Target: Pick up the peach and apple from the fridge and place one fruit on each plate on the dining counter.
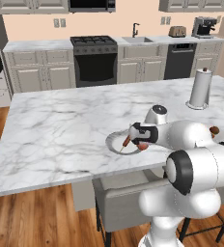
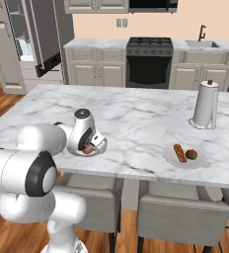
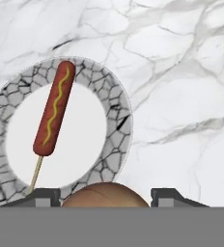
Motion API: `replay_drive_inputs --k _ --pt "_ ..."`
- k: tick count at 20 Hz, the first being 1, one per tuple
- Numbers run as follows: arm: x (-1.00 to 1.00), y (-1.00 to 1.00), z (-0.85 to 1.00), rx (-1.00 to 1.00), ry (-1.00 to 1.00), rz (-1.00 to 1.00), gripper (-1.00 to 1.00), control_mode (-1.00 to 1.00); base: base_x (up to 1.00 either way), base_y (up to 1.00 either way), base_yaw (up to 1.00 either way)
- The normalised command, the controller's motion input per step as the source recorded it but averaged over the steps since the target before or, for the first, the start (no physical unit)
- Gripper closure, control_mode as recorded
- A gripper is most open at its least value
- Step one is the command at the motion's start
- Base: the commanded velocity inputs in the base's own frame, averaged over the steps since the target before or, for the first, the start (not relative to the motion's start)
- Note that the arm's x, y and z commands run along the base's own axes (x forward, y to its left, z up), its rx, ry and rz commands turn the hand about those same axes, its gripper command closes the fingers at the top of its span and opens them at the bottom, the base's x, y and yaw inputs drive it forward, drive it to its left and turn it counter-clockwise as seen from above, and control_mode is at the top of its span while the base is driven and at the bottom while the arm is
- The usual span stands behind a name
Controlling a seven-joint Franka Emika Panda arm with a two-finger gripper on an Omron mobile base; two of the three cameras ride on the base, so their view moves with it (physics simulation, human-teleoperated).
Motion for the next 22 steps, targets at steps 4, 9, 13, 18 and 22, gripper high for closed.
replay_drive_inputs --k 4,9,13,18,22 --pt "0.12 0.00 -0.38 0.00 0.06 0.00 1.00 -1.00 0.00 0.00 0.00" --pt "0.11 0.00 -0.17 0.00 0.05 0.00 1.00 -1.00 0.00 0.00 0.00" --pt "0.07 -0.01 0.01 0.00 0.02 0.00 1.00 -1.00 0.00 0.00 0.00" --pt "0.09 -0.04 0.10 0.01 0.00 0.00 1.00 -1.00 0.00 0.00 0.00" --pt "0.41 0.00 0.00 0.00 0.00 0.00 1.00 -1.00 0.00 0.00 0.00"
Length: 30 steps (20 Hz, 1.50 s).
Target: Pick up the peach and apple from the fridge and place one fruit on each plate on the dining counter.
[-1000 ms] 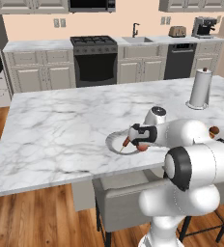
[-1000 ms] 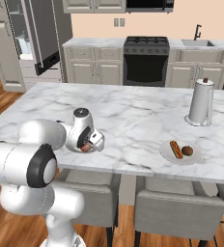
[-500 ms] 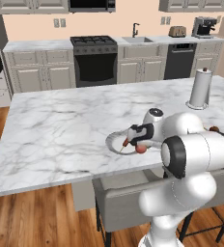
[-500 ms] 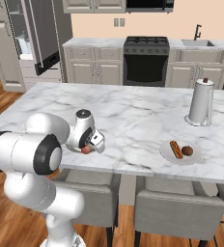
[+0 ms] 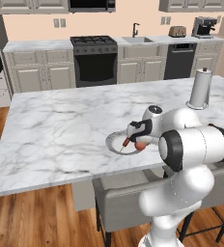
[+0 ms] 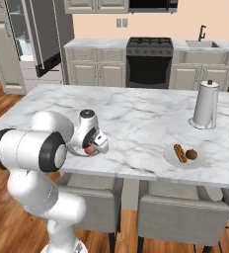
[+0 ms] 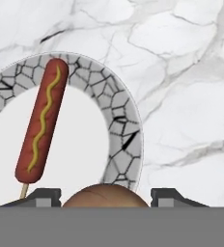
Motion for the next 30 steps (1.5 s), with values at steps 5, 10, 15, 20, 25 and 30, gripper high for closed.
replay_drive_inputs --k 5,10,15,20,25,30 --pt "0.46 0.00 -0.10 0.00 0.00 0.00 1.00 -1.00 0.00 0.00 0.00" --pt "0.15 0.00 -0.32 0.00 0.00 0.00 1.00 -1.00 0.00 0.00 0.00" --pt "0.00 0.04 -0.07 0.00 0.00 0.00 -1.00 -1.00 0.00 0.00 0.00" --pt "0.00 0.00 0.00 0.02 0.00 0.00 -1.00 -1.00 0.00 0.00 0.00" --pt "0.20 0.10 0.06 0.00 -0.03 0.00 -1.00 -1.00 0.00 0.00 0.00" --pt "0.13 0.08 0.55 0.06 -0.16 0.00 -1.00 -1.00 0.00 0.00 0.00"
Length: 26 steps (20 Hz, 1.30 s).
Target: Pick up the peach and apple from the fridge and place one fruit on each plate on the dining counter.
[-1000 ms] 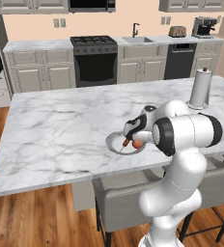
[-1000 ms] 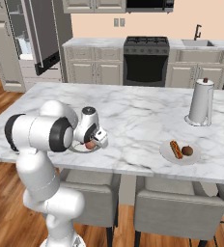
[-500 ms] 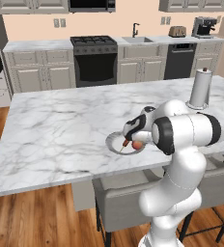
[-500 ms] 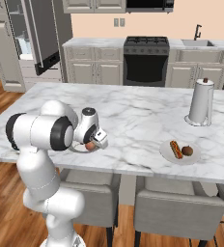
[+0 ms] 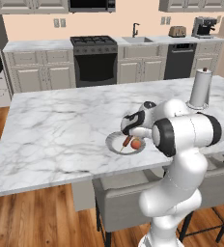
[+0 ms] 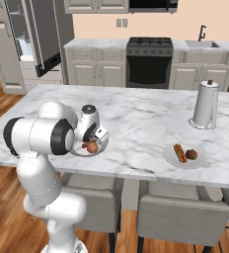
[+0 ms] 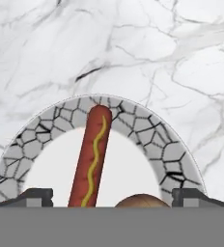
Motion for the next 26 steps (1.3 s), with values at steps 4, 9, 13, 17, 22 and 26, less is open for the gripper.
replay_drive_inputs --k 4,9,13,17,22,26 --pt "-0.75 0.00 0.81 0.02 -0.21 0.07 -1.00 -1.00 0.00 0.00 0.00" --pt "-1.00 0.00 0.84 -0.06 -0.07 0.15 -1.00 -1.00 0.00 0.00 0.00" --pt "-1.00 0.00 1.00 -0.15 0.09 0.10 -1.00 -1.00 0.00 0.00 0.00" --pt "-1.00 0.00 0.91 -0.18 0.14 0.06 -1.00 -1.00 0.00 0.00 0.00" --pt "-1.00 0.00 0.12 -0.15 0.17 0.05 -1.00 -1.00 0.00 0.00 0.00" --pt "-1.00 0.00 -0.01 -0.04 0.08 0.05 -1.00 -1.00 0.00 0.00 0.00"
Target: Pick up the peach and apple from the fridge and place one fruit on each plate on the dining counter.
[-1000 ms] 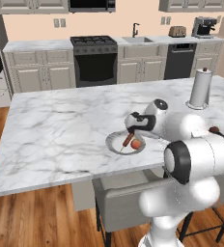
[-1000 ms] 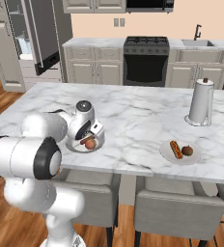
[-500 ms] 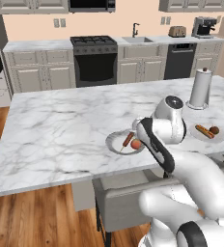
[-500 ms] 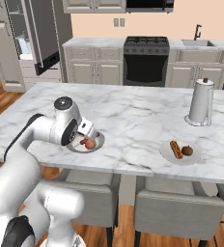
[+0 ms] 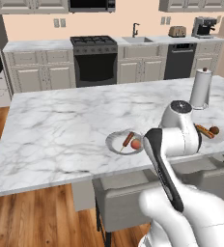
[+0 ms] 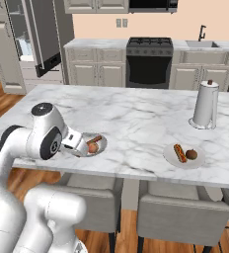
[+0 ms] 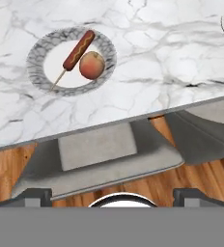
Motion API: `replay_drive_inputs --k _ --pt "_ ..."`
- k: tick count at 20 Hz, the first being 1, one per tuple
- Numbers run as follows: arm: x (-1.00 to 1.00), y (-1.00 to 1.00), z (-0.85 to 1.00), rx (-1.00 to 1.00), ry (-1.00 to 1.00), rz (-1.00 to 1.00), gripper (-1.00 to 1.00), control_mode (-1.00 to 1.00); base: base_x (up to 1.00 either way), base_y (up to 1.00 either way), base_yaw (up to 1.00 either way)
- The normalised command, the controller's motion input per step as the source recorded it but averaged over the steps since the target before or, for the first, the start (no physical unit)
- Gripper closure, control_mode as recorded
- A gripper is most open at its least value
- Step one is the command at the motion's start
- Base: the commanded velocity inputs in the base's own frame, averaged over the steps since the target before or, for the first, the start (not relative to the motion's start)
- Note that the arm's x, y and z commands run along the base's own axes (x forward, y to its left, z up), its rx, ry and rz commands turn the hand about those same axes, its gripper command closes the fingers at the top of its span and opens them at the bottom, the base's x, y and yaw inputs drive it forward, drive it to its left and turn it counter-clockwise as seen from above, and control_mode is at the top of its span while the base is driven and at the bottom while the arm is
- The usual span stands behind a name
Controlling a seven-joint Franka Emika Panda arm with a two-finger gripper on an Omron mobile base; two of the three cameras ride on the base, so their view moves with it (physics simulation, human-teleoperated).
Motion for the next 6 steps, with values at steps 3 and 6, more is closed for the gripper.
replay_drive_inputs --k 3,6 --pt "-1.00 0.15 -0.02 -0.11 0.09 0.04 -1.00 -1.00 0.00 0.00 0.00" --pt "-0.99 0.23 0.00 -0.17 0.15 0.04 -1.00 -1.00 0.00 0.00 0.00"
